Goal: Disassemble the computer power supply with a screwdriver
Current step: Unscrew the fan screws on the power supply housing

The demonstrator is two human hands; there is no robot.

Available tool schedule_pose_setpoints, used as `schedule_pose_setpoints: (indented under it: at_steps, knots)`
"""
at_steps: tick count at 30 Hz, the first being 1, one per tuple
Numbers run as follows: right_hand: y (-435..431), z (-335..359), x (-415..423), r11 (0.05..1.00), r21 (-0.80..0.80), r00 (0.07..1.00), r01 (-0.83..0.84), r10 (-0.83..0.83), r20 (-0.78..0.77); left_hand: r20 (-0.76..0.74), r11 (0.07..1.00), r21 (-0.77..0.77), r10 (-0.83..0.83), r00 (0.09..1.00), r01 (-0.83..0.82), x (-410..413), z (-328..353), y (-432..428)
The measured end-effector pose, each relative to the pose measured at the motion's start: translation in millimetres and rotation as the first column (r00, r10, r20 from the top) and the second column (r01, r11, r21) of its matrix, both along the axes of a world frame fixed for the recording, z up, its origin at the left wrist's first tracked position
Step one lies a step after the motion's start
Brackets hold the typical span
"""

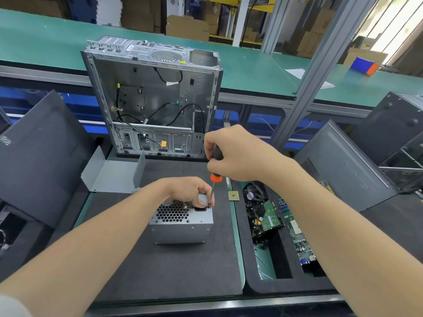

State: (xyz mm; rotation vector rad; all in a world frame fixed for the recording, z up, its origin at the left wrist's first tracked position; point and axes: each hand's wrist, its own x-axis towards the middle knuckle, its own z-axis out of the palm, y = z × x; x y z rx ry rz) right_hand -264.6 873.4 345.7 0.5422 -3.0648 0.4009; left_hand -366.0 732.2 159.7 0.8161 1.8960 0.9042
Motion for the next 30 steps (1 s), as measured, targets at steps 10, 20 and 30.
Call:
schedule_pose_setpoints:
  at_steps: [10, 20, 30]
  knots:
    - [1.7, -4.9, -1.3, 1.000, 0.004, 1.000, 0.002, -0.002, 0.001, 0.062, 1.000, 0.006, -0.011, 0.998, 0.010, -1.3, 1.7, 0.2]
    - [1.8, -5.0, -1.6, 1.000, 0.010, 1.000, 0.004, -0.004, -0.008, 0.050, 1.000, -0.023, -0.009, 0.999, 0.010, -3.1, -0.8, 0.6]
    - [2.1, -7.4, -1.8, 1.000, -0.027, 1.000, 0.010, -0.011, -0.027, 0.000, 0.996, -0.084, 0.001, 1.000, -0.001, -3.7, 0.2, 2.1]
